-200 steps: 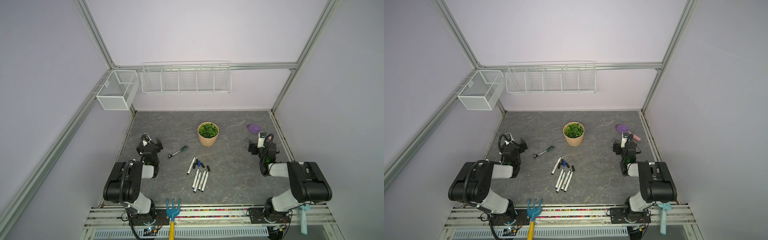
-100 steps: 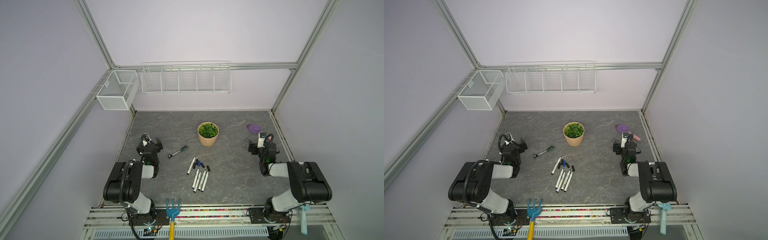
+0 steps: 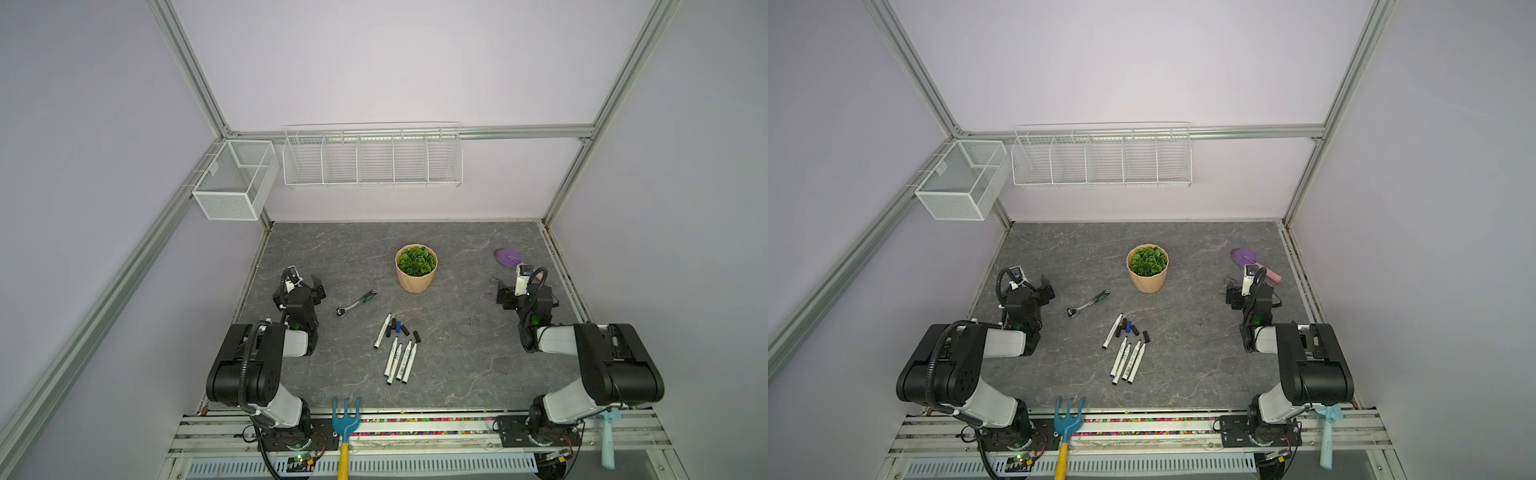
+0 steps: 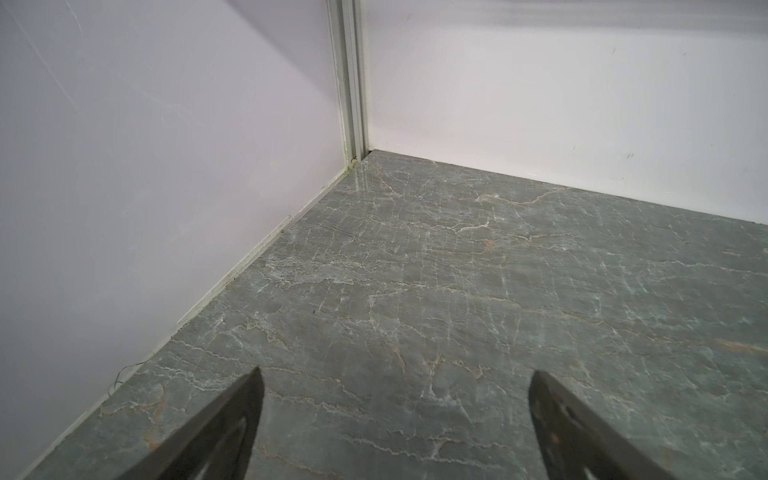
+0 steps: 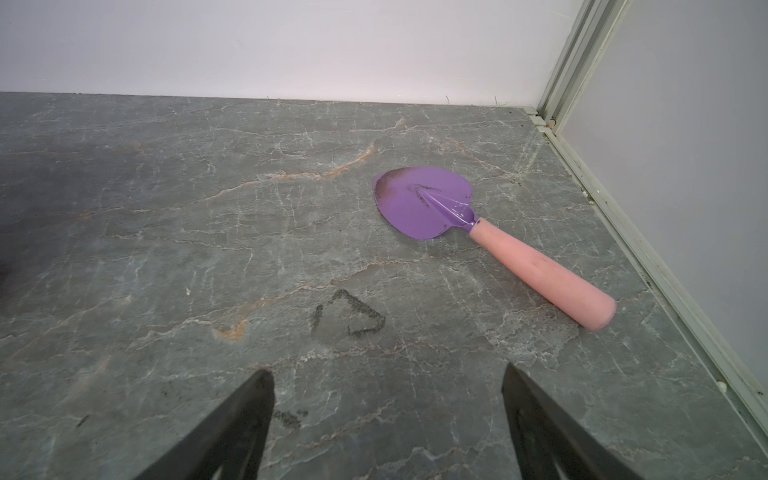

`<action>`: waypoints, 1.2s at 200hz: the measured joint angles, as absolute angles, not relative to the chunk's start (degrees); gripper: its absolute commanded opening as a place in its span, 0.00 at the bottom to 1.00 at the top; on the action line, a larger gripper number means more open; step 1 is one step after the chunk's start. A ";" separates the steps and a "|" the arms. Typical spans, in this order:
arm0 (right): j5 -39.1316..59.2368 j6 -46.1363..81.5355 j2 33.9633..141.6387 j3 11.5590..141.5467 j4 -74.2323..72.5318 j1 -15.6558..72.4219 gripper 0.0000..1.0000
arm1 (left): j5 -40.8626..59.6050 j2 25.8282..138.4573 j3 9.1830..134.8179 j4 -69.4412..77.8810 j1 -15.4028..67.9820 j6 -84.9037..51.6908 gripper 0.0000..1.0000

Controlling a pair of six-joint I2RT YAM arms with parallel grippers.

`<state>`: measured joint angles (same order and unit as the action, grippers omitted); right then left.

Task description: Insert the pens into the pen caps

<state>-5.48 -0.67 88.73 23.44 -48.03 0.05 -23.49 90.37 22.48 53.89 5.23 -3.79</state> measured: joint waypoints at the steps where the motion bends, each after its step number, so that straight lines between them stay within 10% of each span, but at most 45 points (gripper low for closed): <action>1: -5.34 -0.69 88.73 23.44 -48.03 0.01 0.88 | -23.51 90.37 22.48 53.89 5.23 -3.79 0.99; 37: -3.99 -0.75 88.71 23.40 -48.01 -1.04 1.00 | -23.00 90.04 22.50 53.08 5.23 -3.53 0.99; 67: -1.91 -1.69 85.56 28.23 -35.27 -0.93 0.76 | -25.52 83.68 27.94 38.26 8.08 -1.50 0.99; 126: -1.67 6.04 76.25 46.35 -18.09 5.52 0.78 | -34.76 70.00 39.77 13.21 19.11 -12.84 0.99; 240: -5.15 13.52 78.02 51.33 -6.94 9.93 0.78 | -8.93 73.60 40.77 -26.61 41.34 -18.59 0.87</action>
